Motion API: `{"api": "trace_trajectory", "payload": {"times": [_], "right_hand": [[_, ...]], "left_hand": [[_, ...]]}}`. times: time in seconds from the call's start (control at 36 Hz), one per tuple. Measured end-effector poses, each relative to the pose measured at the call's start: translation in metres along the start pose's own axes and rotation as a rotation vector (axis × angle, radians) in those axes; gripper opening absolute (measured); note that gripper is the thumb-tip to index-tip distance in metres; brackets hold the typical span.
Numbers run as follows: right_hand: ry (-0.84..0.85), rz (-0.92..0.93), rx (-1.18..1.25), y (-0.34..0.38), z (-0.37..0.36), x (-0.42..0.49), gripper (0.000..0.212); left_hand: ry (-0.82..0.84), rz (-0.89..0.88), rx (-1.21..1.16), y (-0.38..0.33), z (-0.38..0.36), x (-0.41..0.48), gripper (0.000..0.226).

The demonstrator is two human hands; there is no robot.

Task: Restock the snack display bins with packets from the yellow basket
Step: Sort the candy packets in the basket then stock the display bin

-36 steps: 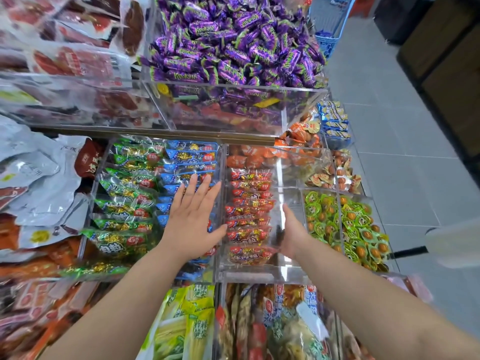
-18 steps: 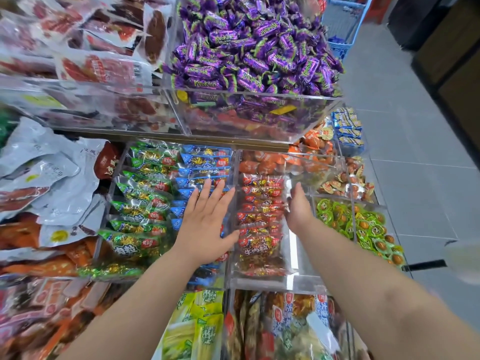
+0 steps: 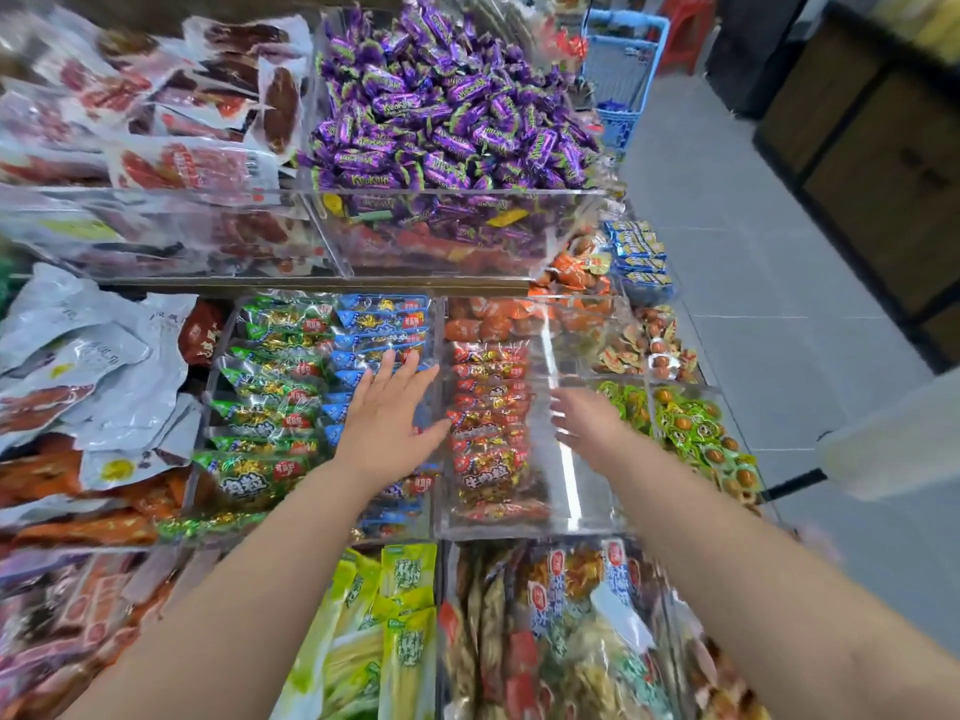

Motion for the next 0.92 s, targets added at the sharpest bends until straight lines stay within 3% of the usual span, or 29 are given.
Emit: {"api": "trace_trajectory", "payload": {"times": [0.06,0.14,0.22,0.28,0.33,0.47,0.53,0.58,0.64,0.78,0.92], "right_hand": [[0.038,0.028,0.055,-0.006,0.008,-0.028,0.026],[0.035,0.044,0.150,-0.018,0.024,-0.075,0.017],[-0.016,0.093,0.218,-0.038,0.046,-0.120,0.027],[-0.097,0.114,0.249,-0.058,0.063,-0.148,0.025],[-0.188,0.122,0.319,-0.086,0.082,-0.173,0.017],[-0.350,0.051,0.399,-0.192,0.123,-0.227,0.024],[-0.413,-0.043,0.482,-0.249,0.138,-0.250,0.027],[-0.471,-0.169,0.566,-0.308,0.148,-0.277,0.029],[-0.547,-0.259,0.645,-0.361,0.156,-0.311,0.030],[-0.631,-0.492,0.650,-0.459,0.171,-0.409,0.025],[-0.621,-0.640,0.762,-0.543,0.173,-0.489,0.021]], "left_hand": [[0.000,0.033,-0.165,-0.009,0.009,-0.002,0.058],[-0.127,0.027,-0.338,-0.037,0.018,-0.014,0.039],[-0.192,-0.060,-0.446,-0.085,0.010,-0.034,0.023],[-0.102,-0.128,-0.609,-0.117,-0.011,-0.048,0.018],[0.018,-0.191,-0.719,-0.147,-0.041,-0.063,0.029],[0.361,-0.153,-0.678,-0.199,-0.143,-0.113,0.025],[0.519,-0.080,-0.619,-0.206,-0.190,-0.136,0.014],[0.664,-0.059,-0.541,-0.210,-0.230,-0.160,0.020],[0.736,-0.026,-0.446,-0.212,-0.261,-0.184,0.032],[0.960,0.195,-0.417,-0.219,-0.317,-0.241,0.029],[0.994,0.339,-0.439,-0.243,-0.357,-0.272,0.031]]}}
Point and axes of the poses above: each hand's wrist, its own x-axis towards the middle knuckle, its own z-axis out of the back of the hand, y = z × x, the point moved 5 cm from there along x, towards the middle knuckle, and after that the axes turned 11 degrees about y, right-handed, at the moved point
